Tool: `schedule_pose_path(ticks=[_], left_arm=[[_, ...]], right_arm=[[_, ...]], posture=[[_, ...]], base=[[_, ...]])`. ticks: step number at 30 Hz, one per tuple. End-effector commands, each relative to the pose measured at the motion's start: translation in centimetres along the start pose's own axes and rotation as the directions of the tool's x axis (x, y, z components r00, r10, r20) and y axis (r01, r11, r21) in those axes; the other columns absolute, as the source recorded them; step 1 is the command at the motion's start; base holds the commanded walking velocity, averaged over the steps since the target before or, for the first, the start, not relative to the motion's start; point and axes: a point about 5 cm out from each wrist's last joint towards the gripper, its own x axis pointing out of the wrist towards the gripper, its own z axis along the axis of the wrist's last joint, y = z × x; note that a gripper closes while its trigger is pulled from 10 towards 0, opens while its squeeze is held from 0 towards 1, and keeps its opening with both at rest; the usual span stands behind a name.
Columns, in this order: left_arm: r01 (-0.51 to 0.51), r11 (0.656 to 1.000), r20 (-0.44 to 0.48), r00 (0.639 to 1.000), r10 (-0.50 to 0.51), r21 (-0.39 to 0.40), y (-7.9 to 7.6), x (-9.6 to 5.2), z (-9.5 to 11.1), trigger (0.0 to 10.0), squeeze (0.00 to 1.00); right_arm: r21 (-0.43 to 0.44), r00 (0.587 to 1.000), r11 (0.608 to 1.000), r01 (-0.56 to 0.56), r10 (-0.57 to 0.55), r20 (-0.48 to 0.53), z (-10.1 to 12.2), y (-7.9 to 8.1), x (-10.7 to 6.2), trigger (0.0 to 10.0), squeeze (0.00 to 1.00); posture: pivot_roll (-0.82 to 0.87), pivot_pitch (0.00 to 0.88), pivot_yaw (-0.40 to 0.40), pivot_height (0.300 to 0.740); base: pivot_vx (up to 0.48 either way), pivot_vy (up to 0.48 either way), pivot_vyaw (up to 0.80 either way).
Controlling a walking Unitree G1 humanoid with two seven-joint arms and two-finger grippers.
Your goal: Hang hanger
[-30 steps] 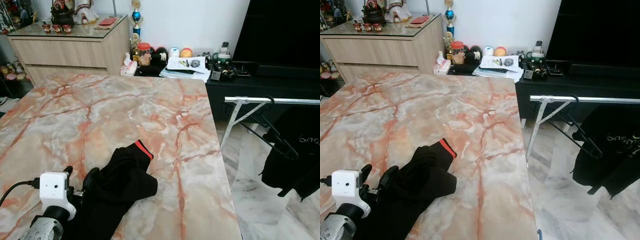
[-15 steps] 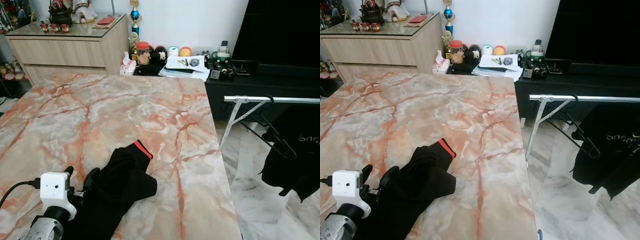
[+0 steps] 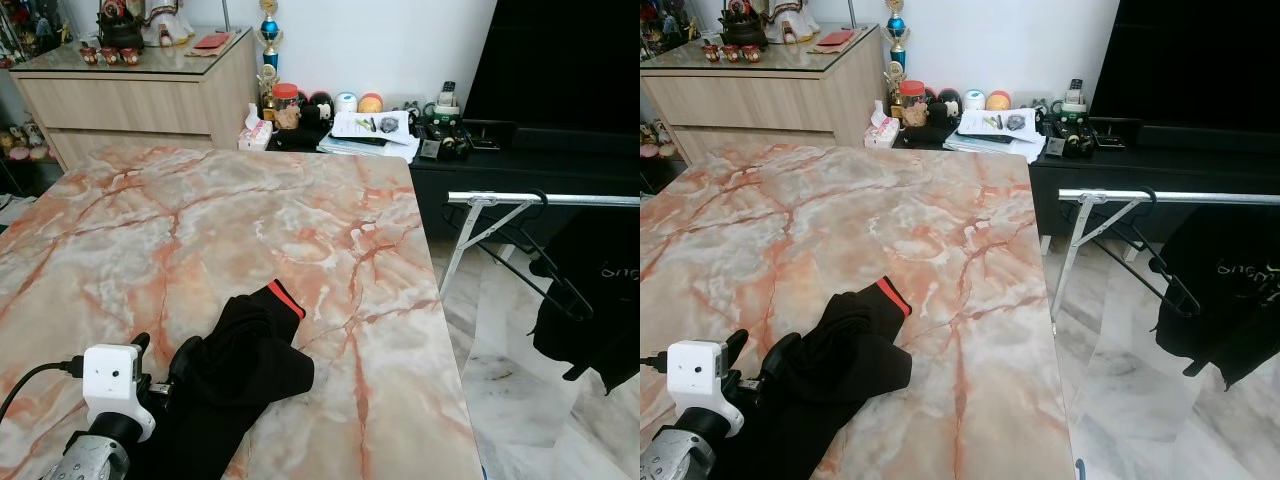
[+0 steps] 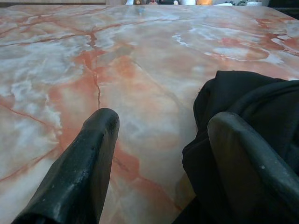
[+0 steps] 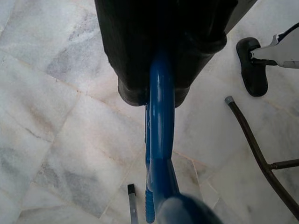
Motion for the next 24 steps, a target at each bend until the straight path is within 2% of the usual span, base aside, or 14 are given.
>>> schedule_pose_path(ticks=[1,24], left_arm=[[0.003,1.000,0.007,1.000,-0.003,0.000,-0.06,-0.20,0.13,10.0,0.00],[0.006,1.000,0.012,1.000,-0.006,0.000,-0.06,-0.19,0.25,10.0,0.00]], right_arm=[[0.009,1.000,1.000,-0.006,0.006,0.014,0.38,0.44,0.09,10.0,0.00],[0.009,1.000,1.000,-0.006,0.006,0.016,0.44,0.55,0.10,10.0,0.00]], posture=[[0.23,0.067,0.006,0.740],[0.24,0.064,0.006,0.740]], base=[[-0.247,0.000,0.00],[-0.264,0.000,0.00]])
